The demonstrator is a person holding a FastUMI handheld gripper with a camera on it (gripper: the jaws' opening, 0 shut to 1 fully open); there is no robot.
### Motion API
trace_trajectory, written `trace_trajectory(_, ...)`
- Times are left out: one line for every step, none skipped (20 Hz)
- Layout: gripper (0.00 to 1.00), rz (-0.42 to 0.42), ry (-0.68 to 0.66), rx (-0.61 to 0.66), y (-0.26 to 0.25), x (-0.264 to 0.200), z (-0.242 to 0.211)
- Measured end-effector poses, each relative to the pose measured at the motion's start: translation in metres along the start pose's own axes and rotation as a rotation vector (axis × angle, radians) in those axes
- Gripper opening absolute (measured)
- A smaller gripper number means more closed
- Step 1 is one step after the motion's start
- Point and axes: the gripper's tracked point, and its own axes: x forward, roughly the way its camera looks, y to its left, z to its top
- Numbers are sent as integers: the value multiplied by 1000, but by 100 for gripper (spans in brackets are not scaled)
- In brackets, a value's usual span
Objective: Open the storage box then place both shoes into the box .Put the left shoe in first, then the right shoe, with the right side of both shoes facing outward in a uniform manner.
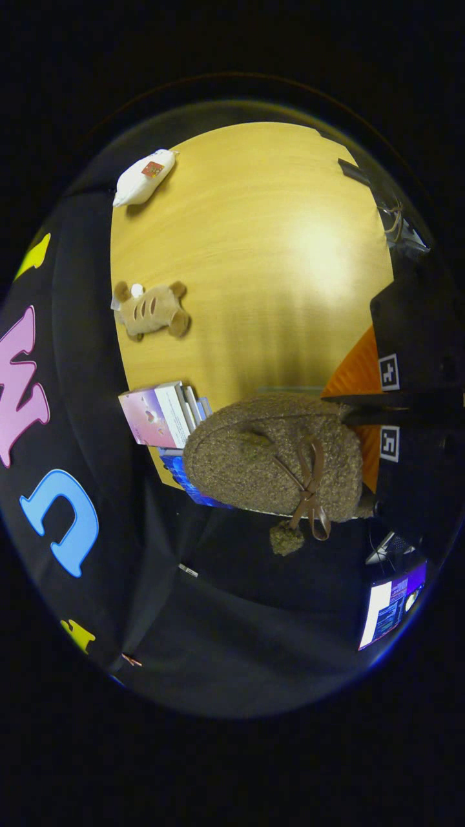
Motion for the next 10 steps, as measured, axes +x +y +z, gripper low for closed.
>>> trace_trajectory(5, 8, 12, 2, 13, 6, -2)
trace_trajectory(5, 12, 24, -1, 23, 12, -3)
trace_trajectory(5, 6, 35, -6, 32, 19, -5)
trace_trajectory(5, -10, 45, -11, 37, 24, -4)
trace_trajectory(5, -30, 54, -18, 41, 31, -4)
trace_trajectory(5, -50, 62, -26, 45, 38, -3)
trace_trajectory(5, -65, 68, -35, 49, 45, -4)
trace_trajectory(5, -77, 72, -42, 53, 52, -5)
trace_trajectory(5, -88, 80, -48, 56, 59, -8)
trace_trajectory(5, -98, 87, -53, 57, 66, -11)
